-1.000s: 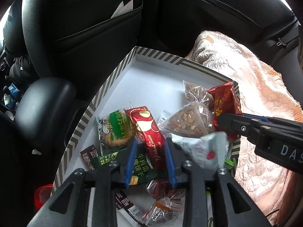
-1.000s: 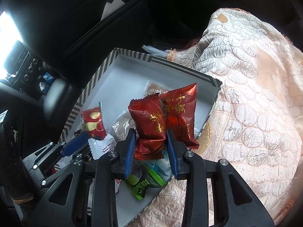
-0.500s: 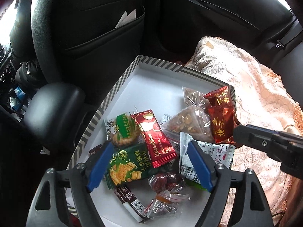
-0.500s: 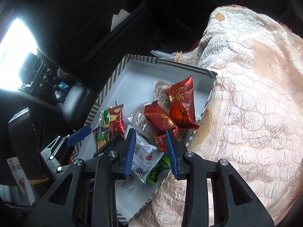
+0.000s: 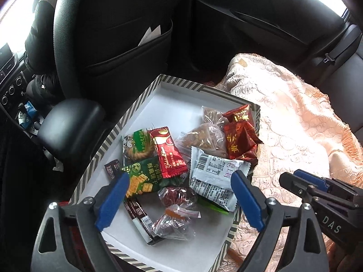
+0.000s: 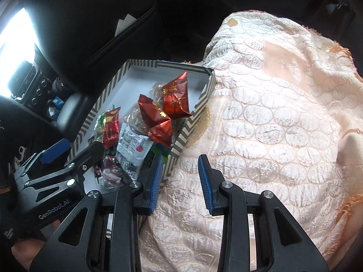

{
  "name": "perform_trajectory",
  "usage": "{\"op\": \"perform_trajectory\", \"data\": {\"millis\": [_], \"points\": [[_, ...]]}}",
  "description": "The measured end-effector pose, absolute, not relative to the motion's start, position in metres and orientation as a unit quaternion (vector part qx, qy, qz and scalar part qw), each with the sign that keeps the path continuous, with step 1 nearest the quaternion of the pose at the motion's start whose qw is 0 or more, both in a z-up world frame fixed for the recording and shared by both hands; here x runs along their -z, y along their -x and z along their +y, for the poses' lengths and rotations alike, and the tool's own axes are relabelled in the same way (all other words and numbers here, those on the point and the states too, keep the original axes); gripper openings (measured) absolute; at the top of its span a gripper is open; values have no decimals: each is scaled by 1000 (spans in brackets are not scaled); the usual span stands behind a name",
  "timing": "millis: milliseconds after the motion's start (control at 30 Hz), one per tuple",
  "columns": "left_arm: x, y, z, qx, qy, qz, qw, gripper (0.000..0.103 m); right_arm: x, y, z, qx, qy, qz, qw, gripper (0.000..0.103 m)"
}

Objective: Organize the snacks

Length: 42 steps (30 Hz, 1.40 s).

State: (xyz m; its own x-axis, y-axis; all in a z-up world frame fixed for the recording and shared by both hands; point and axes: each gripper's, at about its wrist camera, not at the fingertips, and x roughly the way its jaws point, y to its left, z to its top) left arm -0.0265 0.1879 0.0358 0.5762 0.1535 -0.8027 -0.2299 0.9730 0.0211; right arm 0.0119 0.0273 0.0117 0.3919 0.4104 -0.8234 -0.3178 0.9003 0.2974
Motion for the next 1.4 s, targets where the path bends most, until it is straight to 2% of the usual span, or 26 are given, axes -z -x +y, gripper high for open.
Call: {"op": "perform_trajectory", "data": {"millis": [533, 1400], "points": [[-19, 52, 180, -118, 66, 455, 880, 100, 18, 11, 28, -182, -26, 520, 834, 31], [-8, 47, 177, -85, 73, 466, 878, 101, 22, 16, 27, -164, -17, 518, 839, 31]]}}
